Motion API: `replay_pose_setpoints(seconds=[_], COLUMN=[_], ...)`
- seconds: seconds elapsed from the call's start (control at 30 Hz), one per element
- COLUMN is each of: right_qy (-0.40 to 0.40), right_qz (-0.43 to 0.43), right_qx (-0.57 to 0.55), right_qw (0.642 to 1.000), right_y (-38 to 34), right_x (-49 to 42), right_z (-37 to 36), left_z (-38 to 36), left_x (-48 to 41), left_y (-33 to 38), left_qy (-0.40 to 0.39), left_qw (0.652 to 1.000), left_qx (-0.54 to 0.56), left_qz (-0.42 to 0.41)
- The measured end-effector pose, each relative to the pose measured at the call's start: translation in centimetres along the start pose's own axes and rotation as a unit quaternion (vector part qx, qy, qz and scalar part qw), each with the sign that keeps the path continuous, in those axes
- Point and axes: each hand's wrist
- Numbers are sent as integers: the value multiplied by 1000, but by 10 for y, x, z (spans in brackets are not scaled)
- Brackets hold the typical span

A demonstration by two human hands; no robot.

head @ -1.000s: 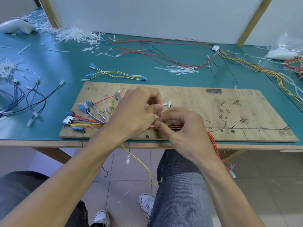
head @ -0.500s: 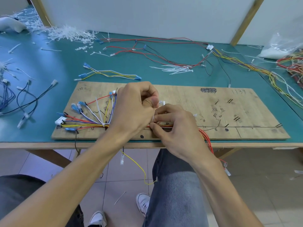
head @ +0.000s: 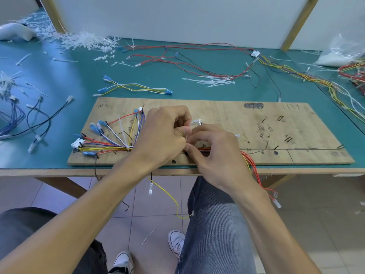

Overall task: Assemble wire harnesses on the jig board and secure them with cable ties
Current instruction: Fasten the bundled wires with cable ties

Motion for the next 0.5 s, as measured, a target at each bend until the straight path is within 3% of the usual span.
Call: replay_pose_setpoints(seconds=[0.27, 0.5], right_qy=[27, 35], right_qz=[33, 27], right_qx=[11, 5], right_qw=[999, 999], right_y=[3, 3], right_x=[3, 5], right_z=[-6, -7], left_z=[-8, 30], left_x=[2, -17], left_y=[-1, -4], left_qy=[45, -81], left_qw=[999, 988], left_qx=[3, -123], left_qz=[21, -47])
Point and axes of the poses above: each hand's wrist, its own x-axis away from the middle knuckle, its own z-axis out of the back of the hand, y = z × x, and after that the axes turned 10 degrees about y, right-handed
